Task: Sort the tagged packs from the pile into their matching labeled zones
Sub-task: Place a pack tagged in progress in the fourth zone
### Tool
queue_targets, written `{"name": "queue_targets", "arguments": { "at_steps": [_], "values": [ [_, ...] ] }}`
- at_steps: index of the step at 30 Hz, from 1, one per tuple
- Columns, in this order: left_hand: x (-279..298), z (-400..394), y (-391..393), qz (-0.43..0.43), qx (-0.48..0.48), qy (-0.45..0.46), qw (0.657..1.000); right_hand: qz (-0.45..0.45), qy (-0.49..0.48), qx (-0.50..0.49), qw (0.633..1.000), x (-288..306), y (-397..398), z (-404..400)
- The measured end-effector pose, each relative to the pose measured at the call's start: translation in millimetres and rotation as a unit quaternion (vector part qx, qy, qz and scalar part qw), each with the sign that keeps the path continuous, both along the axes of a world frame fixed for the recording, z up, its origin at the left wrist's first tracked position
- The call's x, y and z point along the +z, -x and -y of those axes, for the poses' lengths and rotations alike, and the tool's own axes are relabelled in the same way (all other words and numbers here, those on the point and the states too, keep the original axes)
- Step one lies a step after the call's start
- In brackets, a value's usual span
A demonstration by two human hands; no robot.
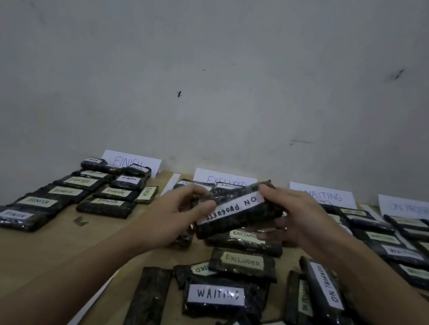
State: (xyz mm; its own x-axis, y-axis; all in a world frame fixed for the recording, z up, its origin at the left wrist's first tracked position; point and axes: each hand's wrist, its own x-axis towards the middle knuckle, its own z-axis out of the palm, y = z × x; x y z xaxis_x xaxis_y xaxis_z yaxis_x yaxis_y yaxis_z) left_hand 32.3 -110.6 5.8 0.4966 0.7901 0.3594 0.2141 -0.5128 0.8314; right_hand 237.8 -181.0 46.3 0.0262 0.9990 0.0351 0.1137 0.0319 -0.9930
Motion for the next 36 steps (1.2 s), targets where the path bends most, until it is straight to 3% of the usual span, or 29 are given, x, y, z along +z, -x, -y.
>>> {"name": "queue_targets", "arguments": {
  "at_steps": [11,14,19,22,26,30,36],
  "values": [
    [13.4,13.2,-14.3,0.096,0.044,0.058,0.993,-0.167,-0.045,-0.034,0.984,-8.5,-6.9,15.1],
    [14.7,16.3,-15.9,0.109,0.029,0.080,0.990,-0.178,-0.051,-0.046,0.982,-9.5,-7.0,16.7],
    [12.5,22.3,-20.9,0.117,-0.034,0.139,0.983,-0.160,-0.085,-0.202,0.962,-20.4,-3.1,13.1],
    [4.0,28.5,-35.9,0.103,-0.037,0.139,0.984,-0.143,-0.100,-0.229,0.958,-32.6,4.7,18.3],
    [-3.6,39.8,-67.6,0.017,-0.029,0.026,0.999,-0.089,-0.109,-0.241,0.960,-41.6,8.2,26.6],
    [-0.3,49.8,-105.2,-0.038,-0.024,-0.123,0.991,-0.052,-0.121,-0.288,0.948,-40.7,-11.7,36.0],
    [12.6,69.9,-179.7,-0.073,-0.042,-0.202,0.976,-0.077,-0.169,-0.348,0.919,-32.6,-74.8,79.6]
  ]
}}
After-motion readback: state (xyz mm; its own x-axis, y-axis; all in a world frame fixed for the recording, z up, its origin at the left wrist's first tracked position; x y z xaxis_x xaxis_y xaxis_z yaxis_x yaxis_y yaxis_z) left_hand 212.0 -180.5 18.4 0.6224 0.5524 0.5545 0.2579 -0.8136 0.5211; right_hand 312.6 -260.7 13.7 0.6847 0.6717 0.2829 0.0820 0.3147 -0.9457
